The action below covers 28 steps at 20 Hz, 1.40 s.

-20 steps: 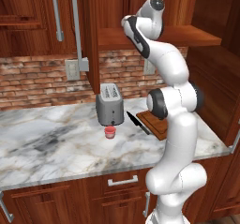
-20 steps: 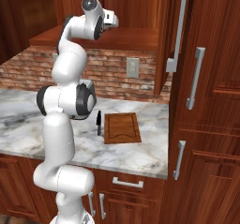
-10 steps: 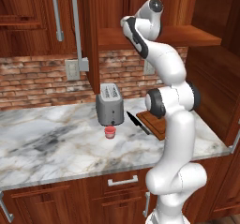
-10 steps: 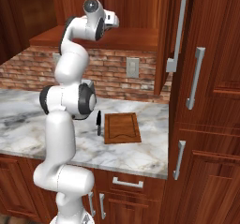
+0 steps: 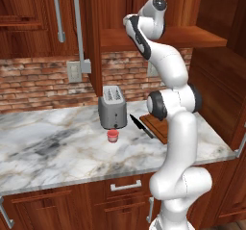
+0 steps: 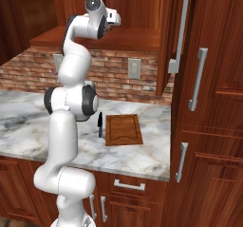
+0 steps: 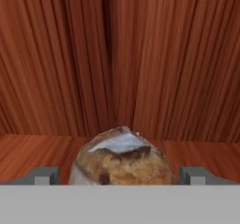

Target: Pick the bread, place it on the cutting board, pick the jam, place it on the counter, and close the cabinet.

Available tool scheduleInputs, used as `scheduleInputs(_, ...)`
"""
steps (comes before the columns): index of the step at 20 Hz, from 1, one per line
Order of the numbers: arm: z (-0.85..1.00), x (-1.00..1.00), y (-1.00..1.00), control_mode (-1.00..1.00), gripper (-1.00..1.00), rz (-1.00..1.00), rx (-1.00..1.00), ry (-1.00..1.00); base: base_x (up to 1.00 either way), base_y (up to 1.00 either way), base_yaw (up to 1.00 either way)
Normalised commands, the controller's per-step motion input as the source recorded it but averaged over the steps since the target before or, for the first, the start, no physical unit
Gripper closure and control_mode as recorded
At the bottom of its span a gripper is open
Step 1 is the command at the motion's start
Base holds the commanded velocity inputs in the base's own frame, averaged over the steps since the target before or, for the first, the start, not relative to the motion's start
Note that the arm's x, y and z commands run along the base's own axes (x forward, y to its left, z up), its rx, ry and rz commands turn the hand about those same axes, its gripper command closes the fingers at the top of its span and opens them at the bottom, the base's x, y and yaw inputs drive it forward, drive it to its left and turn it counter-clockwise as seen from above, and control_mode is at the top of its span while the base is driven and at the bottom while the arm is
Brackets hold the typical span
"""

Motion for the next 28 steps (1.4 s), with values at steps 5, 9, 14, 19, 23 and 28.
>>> scheduleInputs(5,-0.18,0.00,0.00,-1.00,-1.00,0.00,0.00,0.00,0.00,0.00,0.00)
scheduleInputs(9,-0.17,-0.04,0.00,-1.00,-1.00,0.00,0.00,0.00,0.00,0.00,0.00)
scheduleInputs(14,-0.17,-0.02,0.00,-1.00,-1.00,0.00,0.00,0.00,0.00,0.00,0.00)
scheduleInputs(19,-0.31,0.00,0.01,-1.00,1.00,0.00,0.00,0.00,0.00,0.00,0.00)
scheduleInputs(23,-0.29,0.00,0.08,-1.00,1.00,0.00,-0.02,0.00,0.00,0.00,0.00)
scheduleInputs(28,-0.06,0.00,0.01,-1.00,1.00,0.00,0.00,0.00,0.00,0.00,0.00)
